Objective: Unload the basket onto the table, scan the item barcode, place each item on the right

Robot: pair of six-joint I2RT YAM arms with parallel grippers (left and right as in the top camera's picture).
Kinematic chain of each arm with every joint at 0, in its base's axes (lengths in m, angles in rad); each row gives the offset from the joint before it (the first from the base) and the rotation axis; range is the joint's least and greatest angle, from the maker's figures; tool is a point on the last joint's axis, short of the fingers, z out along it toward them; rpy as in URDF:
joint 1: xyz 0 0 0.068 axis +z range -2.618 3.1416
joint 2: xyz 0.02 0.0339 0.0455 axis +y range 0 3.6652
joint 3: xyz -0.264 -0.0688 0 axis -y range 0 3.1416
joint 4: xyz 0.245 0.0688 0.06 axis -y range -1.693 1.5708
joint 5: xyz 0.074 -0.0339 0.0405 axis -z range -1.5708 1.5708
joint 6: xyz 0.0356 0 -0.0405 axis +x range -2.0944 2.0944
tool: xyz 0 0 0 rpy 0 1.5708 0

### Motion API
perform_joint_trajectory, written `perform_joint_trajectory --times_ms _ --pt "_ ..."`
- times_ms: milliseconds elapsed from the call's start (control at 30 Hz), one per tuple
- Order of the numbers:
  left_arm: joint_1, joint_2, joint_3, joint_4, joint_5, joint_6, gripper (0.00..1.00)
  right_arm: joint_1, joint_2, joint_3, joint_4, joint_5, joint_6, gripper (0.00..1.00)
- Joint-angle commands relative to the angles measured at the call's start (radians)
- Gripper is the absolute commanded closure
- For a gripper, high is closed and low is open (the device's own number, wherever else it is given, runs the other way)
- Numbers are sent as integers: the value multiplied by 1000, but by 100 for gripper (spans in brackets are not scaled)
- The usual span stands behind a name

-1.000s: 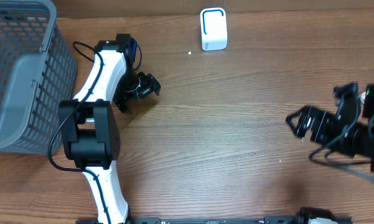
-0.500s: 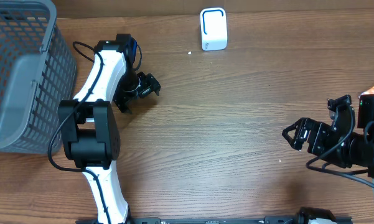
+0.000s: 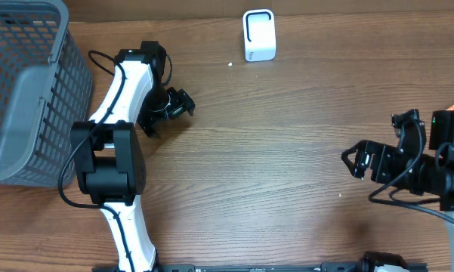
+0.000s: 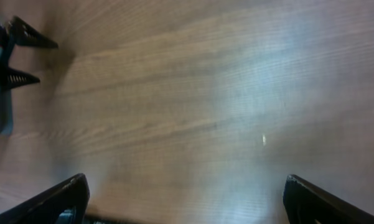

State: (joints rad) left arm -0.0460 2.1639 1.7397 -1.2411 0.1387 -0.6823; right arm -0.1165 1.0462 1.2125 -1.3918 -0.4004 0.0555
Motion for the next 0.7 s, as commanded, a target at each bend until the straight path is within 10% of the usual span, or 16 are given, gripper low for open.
perform_joint_trajectory --times_ms 0,667 --pt "-7 7 -5 -2 8 -21 0 11 -11 -103 100 -36 -41 0" --pt "-7 7 -5 -2 8 -21 0 90 -709 -829 936 -72 -64 0"
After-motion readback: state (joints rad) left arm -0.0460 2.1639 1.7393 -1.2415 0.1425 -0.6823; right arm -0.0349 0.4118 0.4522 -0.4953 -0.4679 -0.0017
